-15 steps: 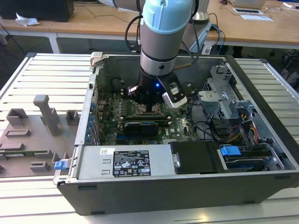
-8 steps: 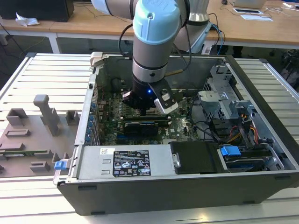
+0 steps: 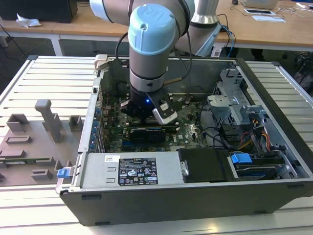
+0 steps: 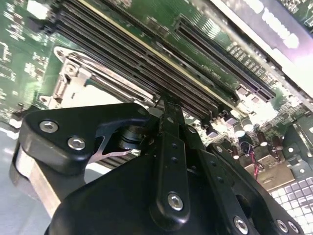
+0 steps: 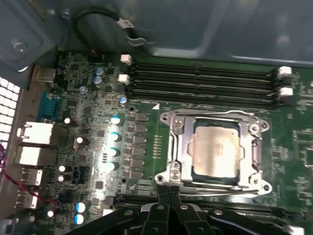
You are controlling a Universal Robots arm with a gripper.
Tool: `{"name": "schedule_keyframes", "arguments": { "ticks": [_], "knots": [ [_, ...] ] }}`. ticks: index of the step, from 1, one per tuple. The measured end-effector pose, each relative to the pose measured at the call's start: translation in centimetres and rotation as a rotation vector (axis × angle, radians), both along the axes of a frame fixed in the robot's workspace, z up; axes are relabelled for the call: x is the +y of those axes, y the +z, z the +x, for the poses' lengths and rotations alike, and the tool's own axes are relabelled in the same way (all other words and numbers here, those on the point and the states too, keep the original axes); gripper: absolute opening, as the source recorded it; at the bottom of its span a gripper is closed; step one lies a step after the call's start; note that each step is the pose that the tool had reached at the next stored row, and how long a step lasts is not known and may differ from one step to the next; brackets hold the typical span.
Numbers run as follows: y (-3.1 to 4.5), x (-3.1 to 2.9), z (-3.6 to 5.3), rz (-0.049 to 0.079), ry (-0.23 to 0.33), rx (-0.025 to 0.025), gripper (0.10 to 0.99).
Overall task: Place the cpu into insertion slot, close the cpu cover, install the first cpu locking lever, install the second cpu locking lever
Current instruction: 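Install the second cpu locking lever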
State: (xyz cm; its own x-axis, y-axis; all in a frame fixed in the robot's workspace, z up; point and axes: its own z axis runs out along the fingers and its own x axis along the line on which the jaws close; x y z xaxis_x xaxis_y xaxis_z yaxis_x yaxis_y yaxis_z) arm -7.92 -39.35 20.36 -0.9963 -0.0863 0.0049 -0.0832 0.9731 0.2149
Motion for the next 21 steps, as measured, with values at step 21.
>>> {"name": "schedule_keyframes", "arguments": {
  "ticks": [21],
  "knots": [
    [0.23,0.61,-0.82,0.014,0.033,-0.0114,0.106]
  ]
}}
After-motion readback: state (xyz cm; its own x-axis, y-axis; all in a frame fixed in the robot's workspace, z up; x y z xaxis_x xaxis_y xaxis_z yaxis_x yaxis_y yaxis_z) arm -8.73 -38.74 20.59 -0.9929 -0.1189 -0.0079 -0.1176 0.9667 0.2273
